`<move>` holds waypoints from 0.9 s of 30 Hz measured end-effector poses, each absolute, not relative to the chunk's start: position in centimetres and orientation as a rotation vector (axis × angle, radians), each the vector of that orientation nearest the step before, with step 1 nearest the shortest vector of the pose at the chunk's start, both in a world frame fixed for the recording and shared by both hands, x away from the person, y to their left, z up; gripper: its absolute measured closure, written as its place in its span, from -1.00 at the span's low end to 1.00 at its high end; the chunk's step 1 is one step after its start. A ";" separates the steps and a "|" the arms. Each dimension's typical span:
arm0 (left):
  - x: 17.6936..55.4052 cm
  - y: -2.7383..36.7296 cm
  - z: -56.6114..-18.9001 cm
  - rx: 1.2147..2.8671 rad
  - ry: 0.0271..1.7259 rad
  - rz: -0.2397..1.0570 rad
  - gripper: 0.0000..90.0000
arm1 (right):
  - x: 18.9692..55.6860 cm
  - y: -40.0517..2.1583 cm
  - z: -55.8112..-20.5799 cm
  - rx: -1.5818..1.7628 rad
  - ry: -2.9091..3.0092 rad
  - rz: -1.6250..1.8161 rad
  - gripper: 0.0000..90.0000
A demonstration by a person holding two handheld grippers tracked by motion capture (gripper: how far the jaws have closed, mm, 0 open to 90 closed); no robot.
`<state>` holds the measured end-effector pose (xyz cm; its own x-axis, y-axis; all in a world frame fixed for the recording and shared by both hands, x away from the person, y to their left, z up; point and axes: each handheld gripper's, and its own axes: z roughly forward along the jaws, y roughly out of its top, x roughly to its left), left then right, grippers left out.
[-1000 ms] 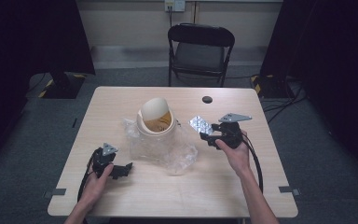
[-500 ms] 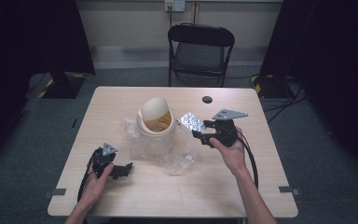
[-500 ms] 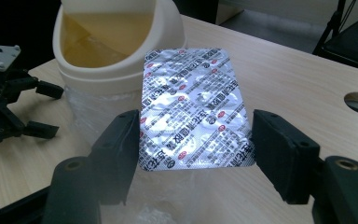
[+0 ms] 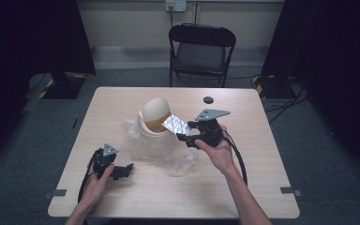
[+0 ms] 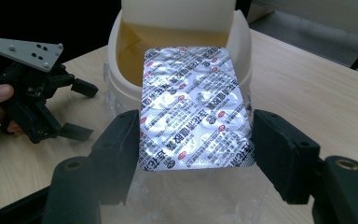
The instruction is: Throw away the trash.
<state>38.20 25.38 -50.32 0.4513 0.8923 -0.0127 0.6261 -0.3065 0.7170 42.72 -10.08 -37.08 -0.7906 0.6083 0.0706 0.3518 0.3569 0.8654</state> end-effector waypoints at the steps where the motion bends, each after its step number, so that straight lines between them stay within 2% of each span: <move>1: 38.2 25.4 -50.3 2.044 1.263 0.519 -1.00 | 42.7 -9.8 -37.1 0.853 2.361 1.407 -0.25; 20: 38.2 25.4 -50.3 2.045 1.262 0.519 -1.00 | 44.8 -6.6 -36.0 0.834 2.396 1.402 -0.24; 21: 38.2 25.4 -50.3 2.045 1.262 0.518 -1.00 | 45.0 -6.5 -35.9 0.832 2.399 1.404 -0.15; 22: 38.2 25.4 -50.3 2.045 1.262 0.519 -1.00 | 45.1 -6.4 -35.9 0.828 2.396 1.417 0.10; 27: 38.2 25.4 -50.3 2.054 1.257 0.519 -1.00 | 45.7 -5.6 -35.7 0.837 2.384 1.425 0.09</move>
